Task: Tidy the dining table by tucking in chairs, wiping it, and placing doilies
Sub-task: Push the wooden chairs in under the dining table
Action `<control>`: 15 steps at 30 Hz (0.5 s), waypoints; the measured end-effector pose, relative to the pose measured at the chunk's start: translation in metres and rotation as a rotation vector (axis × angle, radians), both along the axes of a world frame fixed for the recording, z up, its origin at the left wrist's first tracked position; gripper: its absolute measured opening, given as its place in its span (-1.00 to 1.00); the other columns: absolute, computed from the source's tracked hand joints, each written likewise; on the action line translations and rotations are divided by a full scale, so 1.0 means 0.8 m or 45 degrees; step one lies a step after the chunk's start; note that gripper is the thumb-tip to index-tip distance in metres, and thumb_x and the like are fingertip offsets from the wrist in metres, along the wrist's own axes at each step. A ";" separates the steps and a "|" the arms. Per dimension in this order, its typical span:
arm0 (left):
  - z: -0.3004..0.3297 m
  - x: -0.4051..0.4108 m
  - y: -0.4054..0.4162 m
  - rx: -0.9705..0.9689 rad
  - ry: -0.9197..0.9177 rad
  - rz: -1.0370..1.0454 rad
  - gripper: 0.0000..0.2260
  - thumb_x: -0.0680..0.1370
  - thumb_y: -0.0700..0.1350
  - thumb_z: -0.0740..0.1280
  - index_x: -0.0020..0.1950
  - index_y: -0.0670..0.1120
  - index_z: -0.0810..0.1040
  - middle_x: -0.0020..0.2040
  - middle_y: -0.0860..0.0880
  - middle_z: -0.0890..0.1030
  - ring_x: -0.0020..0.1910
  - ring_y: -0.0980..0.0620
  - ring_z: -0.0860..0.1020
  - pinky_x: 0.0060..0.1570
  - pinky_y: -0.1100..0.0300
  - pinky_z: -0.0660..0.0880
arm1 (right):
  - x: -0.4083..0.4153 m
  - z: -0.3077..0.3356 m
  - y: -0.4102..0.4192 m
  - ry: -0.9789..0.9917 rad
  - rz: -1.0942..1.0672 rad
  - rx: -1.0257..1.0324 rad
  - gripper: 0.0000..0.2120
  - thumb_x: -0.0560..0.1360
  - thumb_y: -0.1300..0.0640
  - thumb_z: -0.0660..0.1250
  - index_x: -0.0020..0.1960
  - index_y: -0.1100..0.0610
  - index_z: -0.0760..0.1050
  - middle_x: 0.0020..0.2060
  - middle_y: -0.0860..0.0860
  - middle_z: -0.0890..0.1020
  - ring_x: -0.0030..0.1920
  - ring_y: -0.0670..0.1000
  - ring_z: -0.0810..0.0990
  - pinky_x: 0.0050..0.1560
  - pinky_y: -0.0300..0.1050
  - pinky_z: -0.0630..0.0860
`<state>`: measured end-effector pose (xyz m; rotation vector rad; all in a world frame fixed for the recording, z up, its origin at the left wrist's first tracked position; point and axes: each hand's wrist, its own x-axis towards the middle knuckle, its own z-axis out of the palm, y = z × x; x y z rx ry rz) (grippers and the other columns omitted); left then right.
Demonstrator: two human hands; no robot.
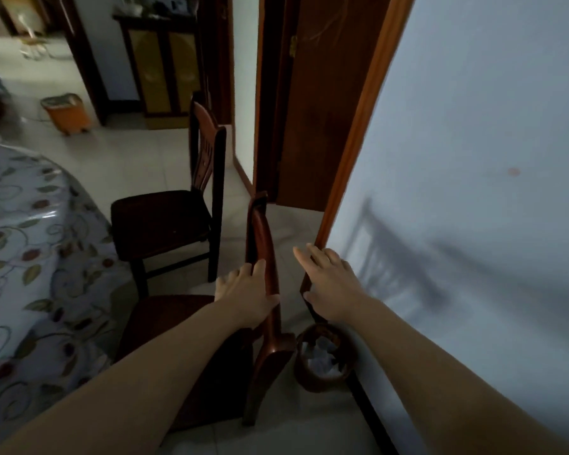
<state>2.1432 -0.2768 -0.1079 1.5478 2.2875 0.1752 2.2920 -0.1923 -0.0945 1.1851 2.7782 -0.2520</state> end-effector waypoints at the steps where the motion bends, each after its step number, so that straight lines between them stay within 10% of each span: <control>1: -0.001 -0.002 0.006 0.001 -0.012 0.023 -0.31 0.50 0.17 0.24 0.51 -0.01 -0.01 0.49 -0.11 0.20 0.44 -0.17 0.20 0.36 -0.18 0.15 | -0.010 -0.002 0.014 -0.017 0.054 -0.014 -0.16 0.50 0.17 0.29 0.54 -0.06 -0.21 0.55 0.03 -0.09 0.52 0.14 -0.07 0.45 0.15 0.03; 15: -0.040 0.037 0.068 -0.251 -0.169 0.571 -0.30 0.38 0.16 0.40 0.37 -0.05 0.16 0.21 -0.10 0.52 0.19 -0.14 0.49 0.11 -0.03 0.40 | -0.080 -0.061 0.135 -0.077 0.787 -0.097 -0.11 0.51 0.20 0.30 0.52 -0.04 -0.31 0.50 0.03 -0.38 0.49 0.10 -0.38 0.49 0.12 -0.20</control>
